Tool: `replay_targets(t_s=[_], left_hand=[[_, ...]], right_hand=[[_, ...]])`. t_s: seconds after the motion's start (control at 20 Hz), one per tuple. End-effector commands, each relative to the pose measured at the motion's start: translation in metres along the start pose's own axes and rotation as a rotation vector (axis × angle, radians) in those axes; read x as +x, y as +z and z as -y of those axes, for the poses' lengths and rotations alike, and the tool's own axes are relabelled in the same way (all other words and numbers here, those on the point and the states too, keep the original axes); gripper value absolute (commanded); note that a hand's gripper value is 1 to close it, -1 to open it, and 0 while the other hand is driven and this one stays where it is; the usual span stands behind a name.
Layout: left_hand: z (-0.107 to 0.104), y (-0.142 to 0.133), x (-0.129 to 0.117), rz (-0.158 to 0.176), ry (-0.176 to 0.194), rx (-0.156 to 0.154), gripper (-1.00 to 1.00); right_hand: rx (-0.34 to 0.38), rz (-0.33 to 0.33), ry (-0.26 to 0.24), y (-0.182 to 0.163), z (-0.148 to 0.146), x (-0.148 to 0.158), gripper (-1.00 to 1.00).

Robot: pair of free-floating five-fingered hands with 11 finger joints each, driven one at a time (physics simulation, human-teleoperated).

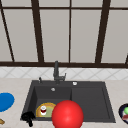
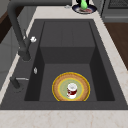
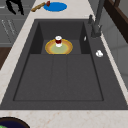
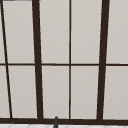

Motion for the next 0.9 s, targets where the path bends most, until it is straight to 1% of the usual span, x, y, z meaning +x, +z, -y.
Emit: replay_targets(t_s=[0.0,0.1,0.15,0.25,0.4,0.65,0.75,0.85], left_hand=[[0.0,0.0,0.0,0.0,0.0,0.0,0.0],[0.0,0.0,0.0,0.0,0.0,0.0,0.0],[0.0,0.0,0.0,0.0,0.0,0.0,0.0],[0.0,0.0,0.0,0.0,0.0,0.0,0.0],[0.0,0.0,0.0,0.0,0.0,0.0,0.0],[0.0,0.0,0.0,0.0,0.0,0.0,0.0],[0.0,0.0,0.0,0.0,0.0,0.0,0.0],[0.0,0.0,0.0,0.0,0.0,0.0,0.0]], right_hand=[[-0.015,0.02,0.001,-0.016,0.001,-0.011,1.0],[0.002,0.019,-0.012,-0.024,-0.004,-0.015,1.0],[0.011,0.017,-0.028,-0.027,-0.009,-0.019,1.0],[0.058,0.021,-0.073,-0.037,-0.014,-0.025,1.0],[0.137,0.042,-0.125,-0.047,-0.015,-0.033,1.0],[0.26,0.061,-0.212,-0.058,-0.002,-0.04,1.0],[0.306,0.075,-0.234,-0.056,0.005,-0.042,1.0],[0.341,0.078,-0.239,-0.054,0.009,-0.041,1.0]])
